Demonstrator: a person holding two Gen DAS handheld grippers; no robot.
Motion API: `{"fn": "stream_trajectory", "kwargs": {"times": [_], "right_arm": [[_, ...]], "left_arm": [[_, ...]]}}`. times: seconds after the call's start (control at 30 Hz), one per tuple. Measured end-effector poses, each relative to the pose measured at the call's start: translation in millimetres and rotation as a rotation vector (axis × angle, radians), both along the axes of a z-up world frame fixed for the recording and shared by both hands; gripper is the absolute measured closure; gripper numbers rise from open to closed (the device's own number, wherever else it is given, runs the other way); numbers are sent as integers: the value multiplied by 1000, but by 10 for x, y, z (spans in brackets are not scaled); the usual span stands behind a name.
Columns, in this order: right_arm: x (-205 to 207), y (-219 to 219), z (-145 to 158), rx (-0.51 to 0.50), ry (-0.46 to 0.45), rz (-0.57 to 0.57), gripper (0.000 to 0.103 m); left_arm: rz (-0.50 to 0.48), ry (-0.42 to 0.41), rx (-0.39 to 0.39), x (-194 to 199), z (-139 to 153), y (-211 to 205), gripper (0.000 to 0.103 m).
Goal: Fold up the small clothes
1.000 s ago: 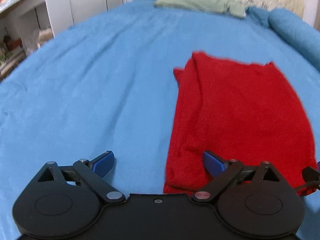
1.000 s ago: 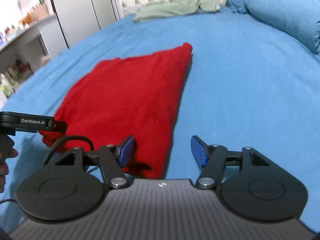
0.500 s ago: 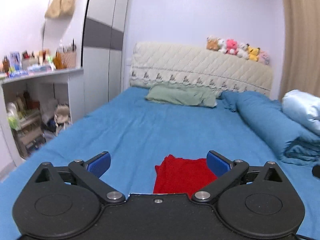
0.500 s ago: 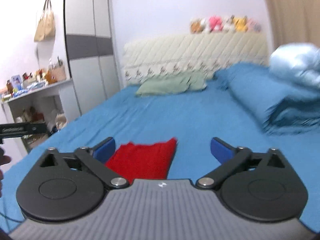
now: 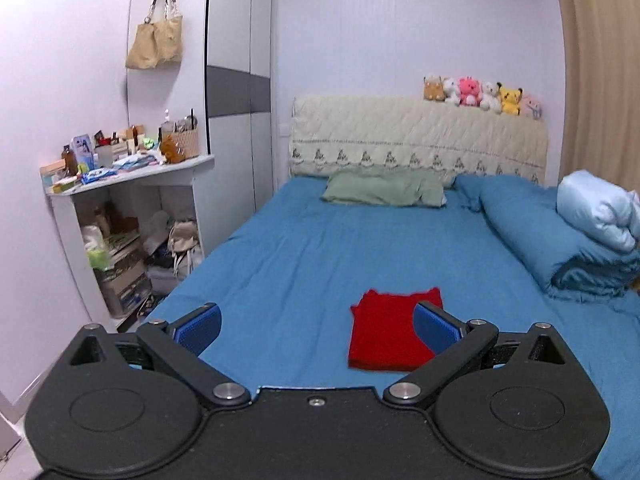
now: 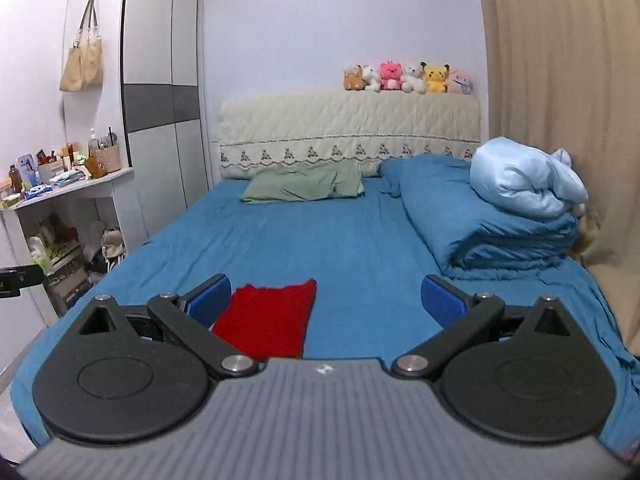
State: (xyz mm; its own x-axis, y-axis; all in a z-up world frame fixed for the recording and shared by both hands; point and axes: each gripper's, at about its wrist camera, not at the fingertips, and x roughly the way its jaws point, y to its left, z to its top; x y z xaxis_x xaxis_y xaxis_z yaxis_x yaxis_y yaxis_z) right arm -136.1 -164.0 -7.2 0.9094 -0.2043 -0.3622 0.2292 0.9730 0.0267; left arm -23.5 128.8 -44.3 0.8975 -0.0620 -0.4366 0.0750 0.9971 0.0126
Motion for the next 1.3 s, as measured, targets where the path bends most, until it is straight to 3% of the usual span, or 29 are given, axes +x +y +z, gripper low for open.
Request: {"fn": "stream_trajectory", "kwargs": {"times": [0.27,0.47,0.7,1.3], "right_arm": [[-34,198,-420,41,131,-11,0],[38,364,-819,25,243,-21,0],[22,423,-1140,37,320,-51,0],[9,357,-1197,65,339,-77,0]], "left_arm": [[11,109,-15,-157,-342,73,0],[1,199,35,-223,-727,-60,0],[-14,236,101,-281,-969,-192,0],[-45,233,129,-353,-1010,-291,0]]}}
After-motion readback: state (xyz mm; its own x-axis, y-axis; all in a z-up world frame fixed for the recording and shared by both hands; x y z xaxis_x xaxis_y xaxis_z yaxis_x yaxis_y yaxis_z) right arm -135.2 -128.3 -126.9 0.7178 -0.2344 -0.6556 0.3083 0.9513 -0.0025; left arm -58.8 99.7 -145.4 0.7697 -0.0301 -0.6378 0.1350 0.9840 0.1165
